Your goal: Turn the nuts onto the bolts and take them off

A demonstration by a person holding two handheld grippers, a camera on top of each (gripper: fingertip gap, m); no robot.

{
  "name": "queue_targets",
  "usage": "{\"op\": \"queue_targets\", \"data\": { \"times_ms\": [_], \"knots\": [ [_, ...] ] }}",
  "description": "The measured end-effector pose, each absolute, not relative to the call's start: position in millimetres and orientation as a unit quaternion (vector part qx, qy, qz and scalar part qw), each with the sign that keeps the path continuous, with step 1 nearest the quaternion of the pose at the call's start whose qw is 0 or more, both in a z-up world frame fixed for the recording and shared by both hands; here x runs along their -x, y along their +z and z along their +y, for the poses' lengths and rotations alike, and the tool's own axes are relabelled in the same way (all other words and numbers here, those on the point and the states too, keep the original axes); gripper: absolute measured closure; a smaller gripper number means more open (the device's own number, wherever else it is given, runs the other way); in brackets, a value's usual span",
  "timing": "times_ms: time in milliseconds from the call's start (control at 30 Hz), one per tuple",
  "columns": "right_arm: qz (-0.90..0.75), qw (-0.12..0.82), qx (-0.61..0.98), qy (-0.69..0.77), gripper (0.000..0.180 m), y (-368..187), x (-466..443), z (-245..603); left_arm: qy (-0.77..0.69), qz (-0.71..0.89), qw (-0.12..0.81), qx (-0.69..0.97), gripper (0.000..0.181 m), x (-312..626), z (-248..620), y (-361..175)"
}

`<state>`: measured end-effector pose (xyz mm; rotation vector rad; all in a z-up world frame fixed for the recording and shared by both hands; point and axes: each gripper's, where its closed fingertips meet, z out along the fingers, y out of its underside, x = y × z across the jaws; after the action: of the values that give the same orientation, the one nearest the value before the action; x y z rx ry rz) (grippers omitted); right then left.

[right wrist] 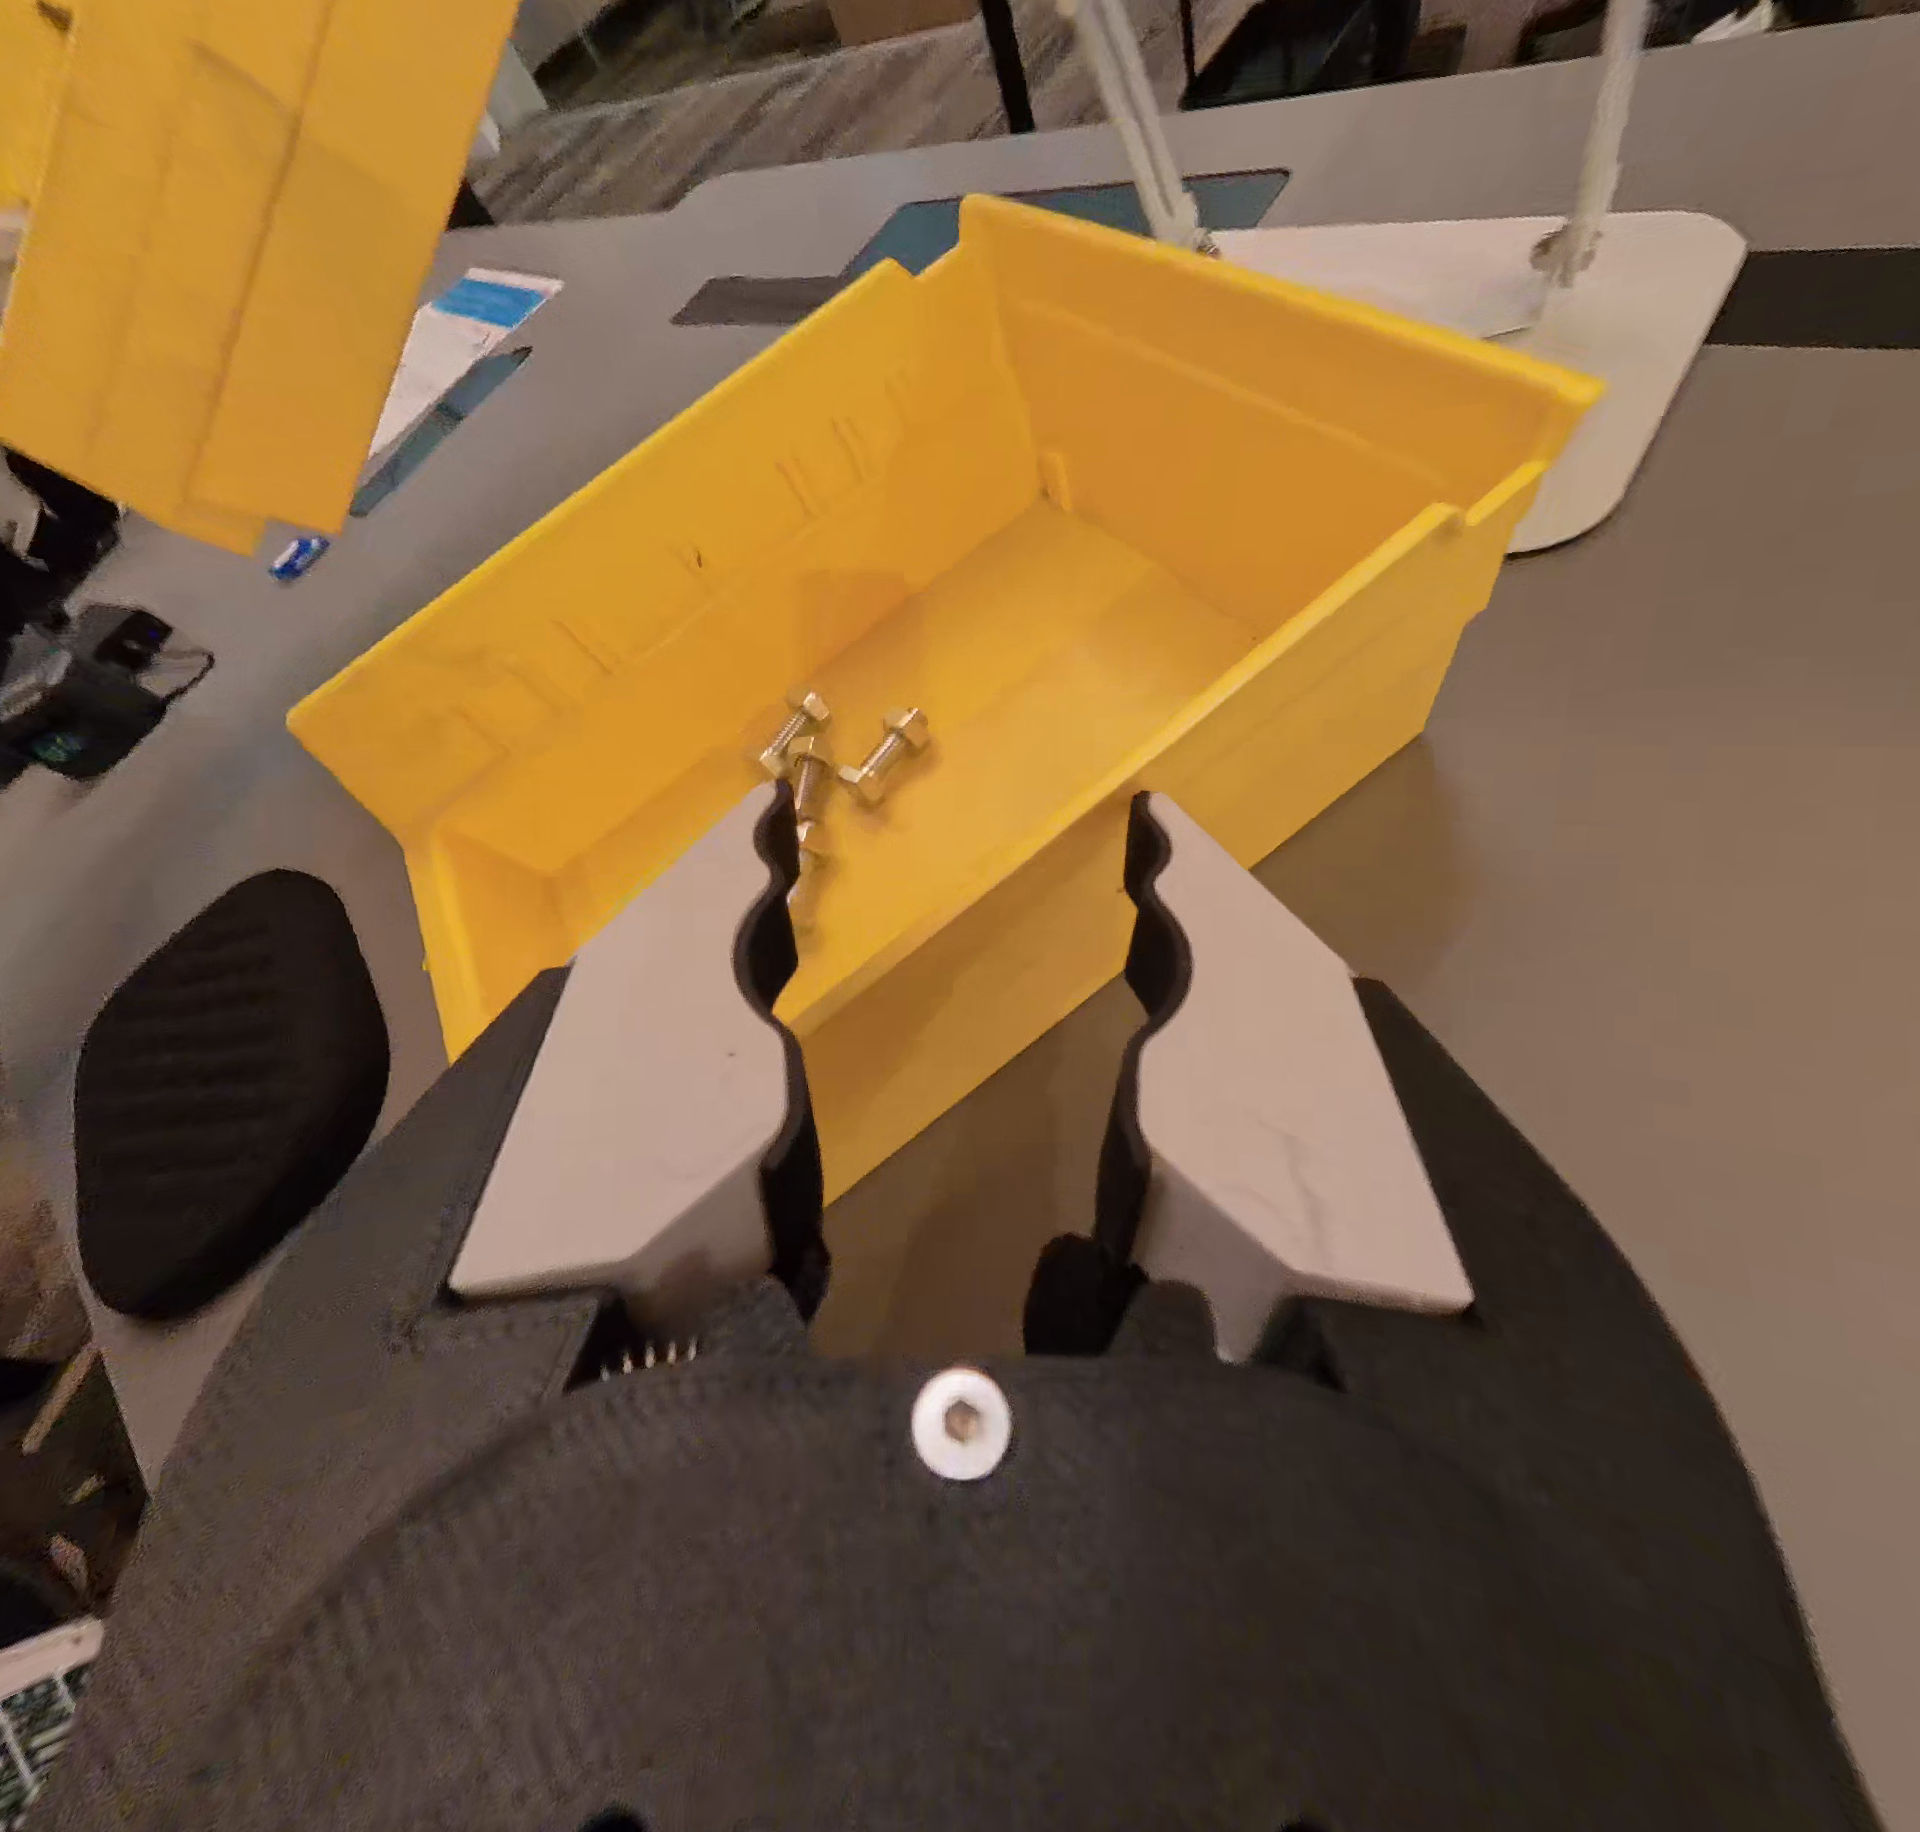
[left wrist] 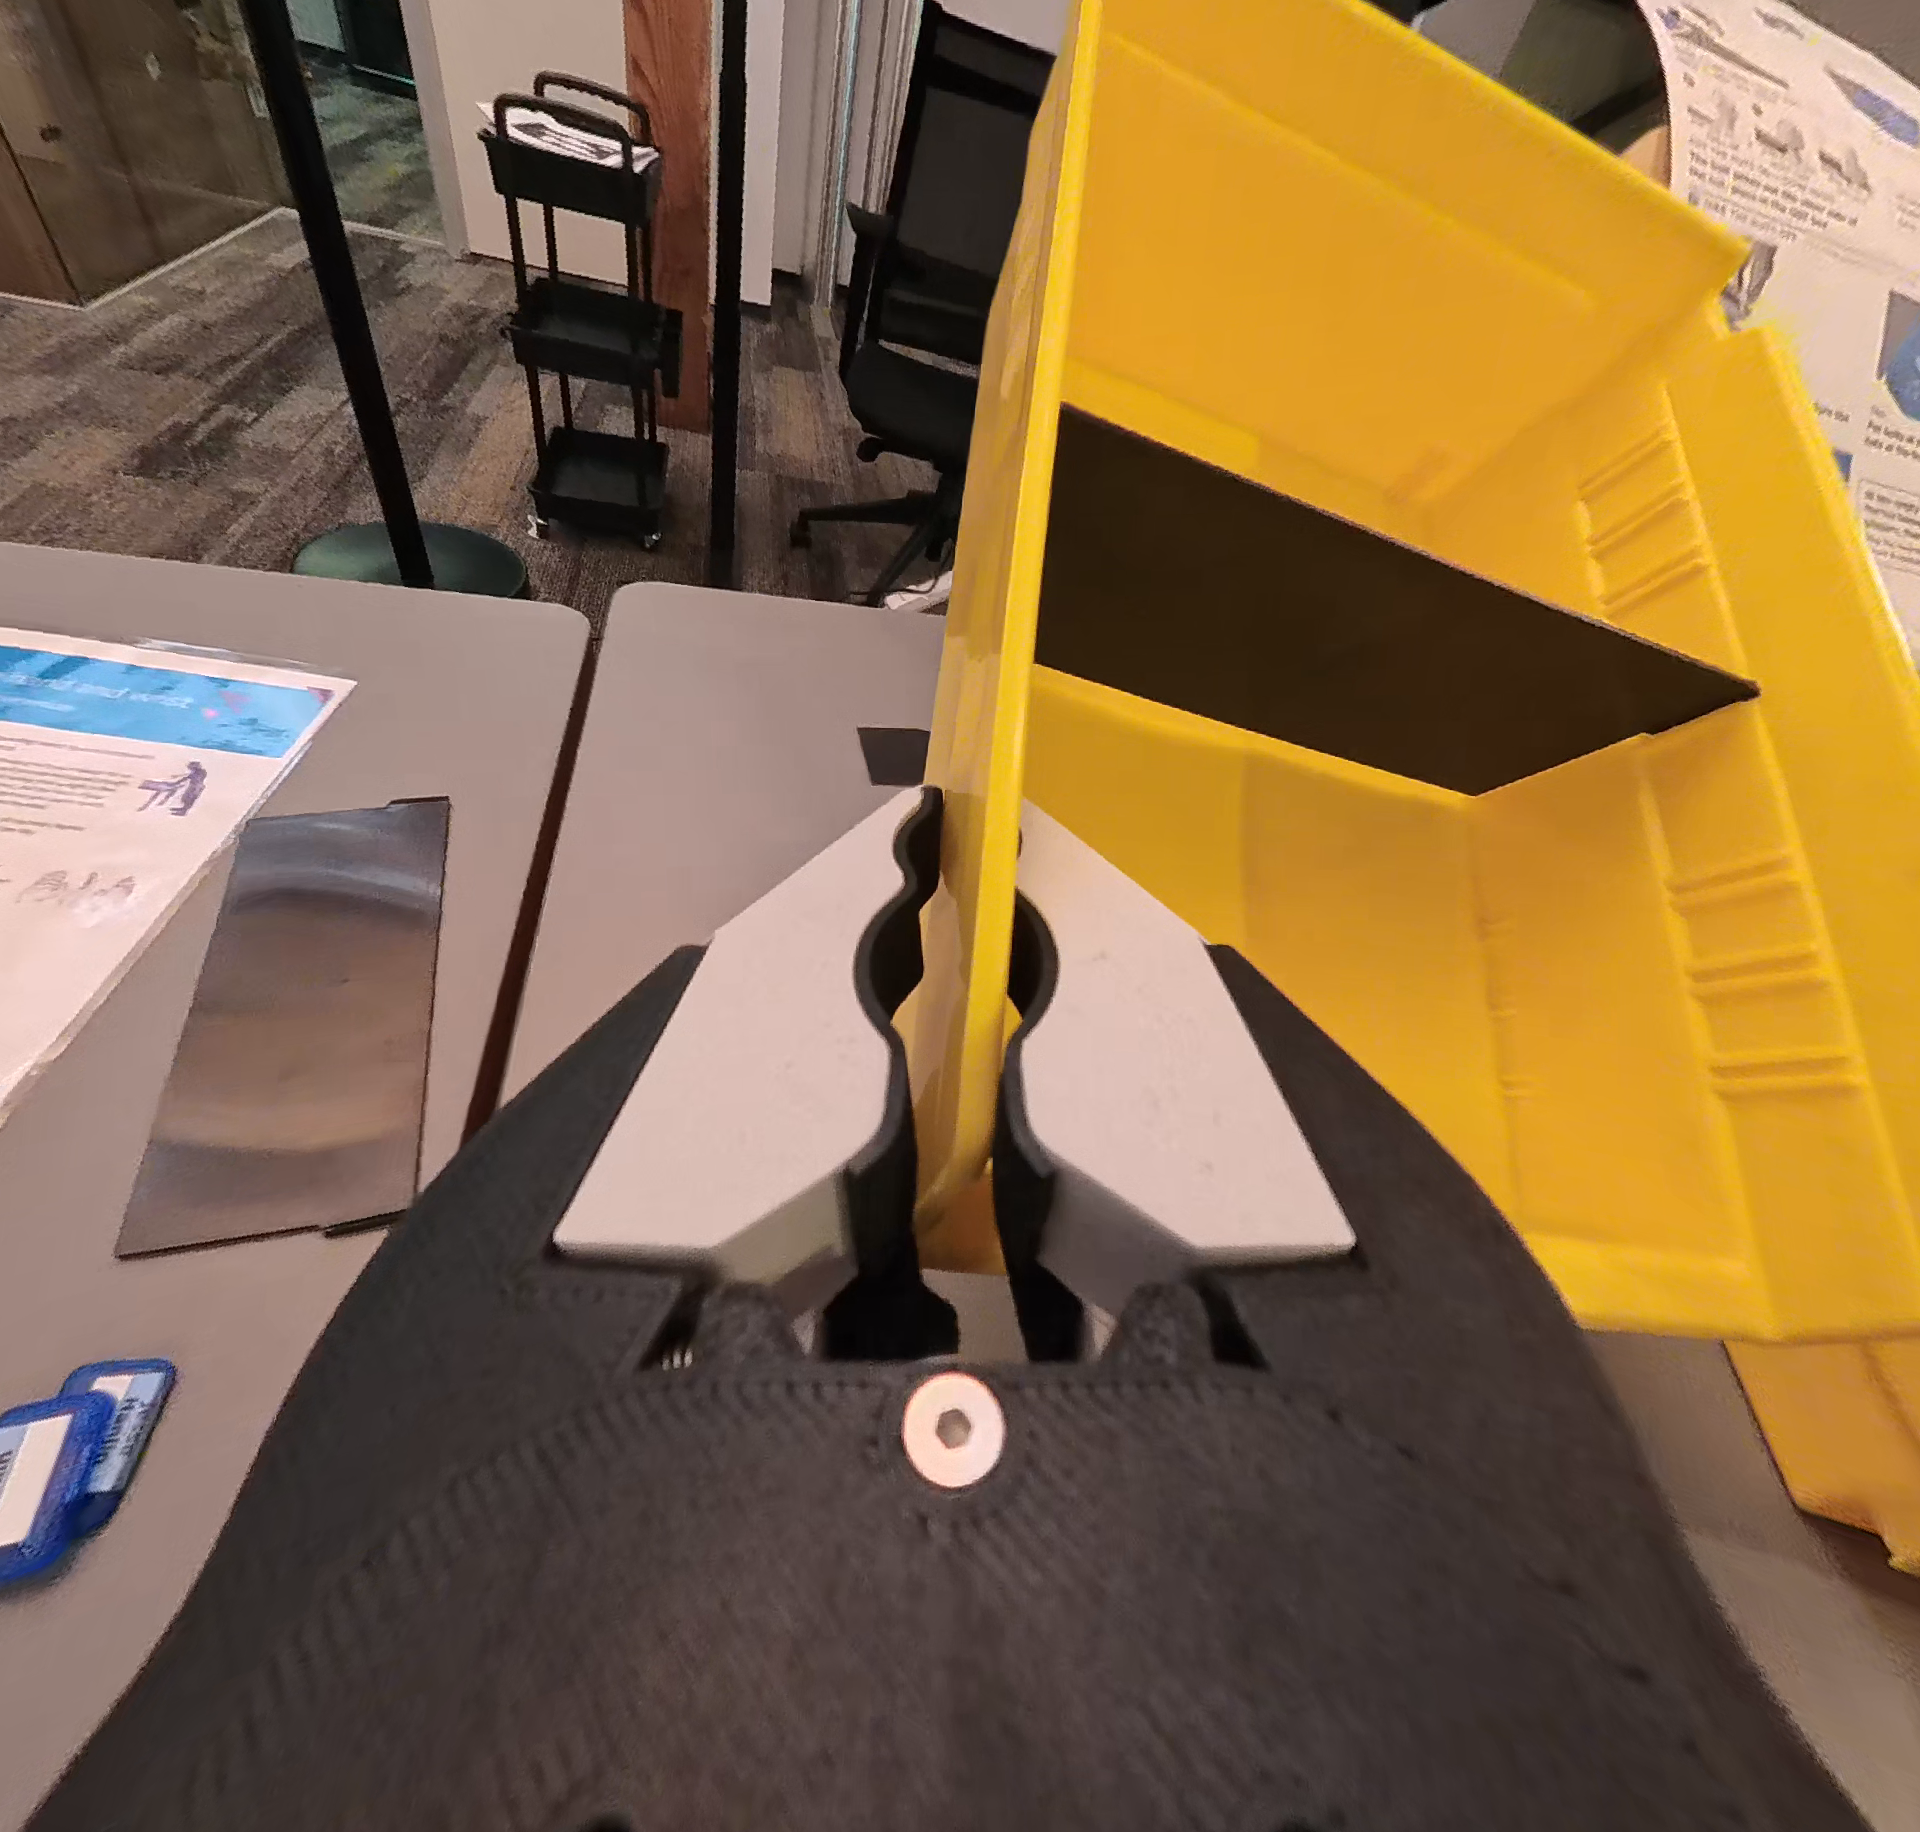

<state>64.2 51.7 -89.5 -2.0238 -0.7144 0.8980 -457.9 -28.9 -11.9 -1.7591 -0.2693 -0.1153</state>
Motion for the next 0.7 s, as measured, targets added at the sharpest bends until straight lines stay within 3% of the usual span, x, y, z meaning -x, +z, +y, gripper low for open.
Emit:
{"op": "queue_targets", "data": {
  "times_ms": [100,300,700],
  "knots": [
    [-0.297,0.376,0.802,0.356,0.101,-94.0,-55.2,42.4,-0.049,-0.119,0.629,0.767,0.177,460.6,-29.5,-11.0],
    [-0.261,0.381,0.799,0.386,0.091,-93.8,-35.3,36.1,-0.059,-0.112,0.629,0.767,0.177,453.5,-25.4,-8.6],
    [-0.27,0.376,0.784,0.414,0.097,-110.3,54.0,39.9,-0.063,-0.114,0.656,0.743,0.177,455.3,-36.2,24.4]
  ]
}}
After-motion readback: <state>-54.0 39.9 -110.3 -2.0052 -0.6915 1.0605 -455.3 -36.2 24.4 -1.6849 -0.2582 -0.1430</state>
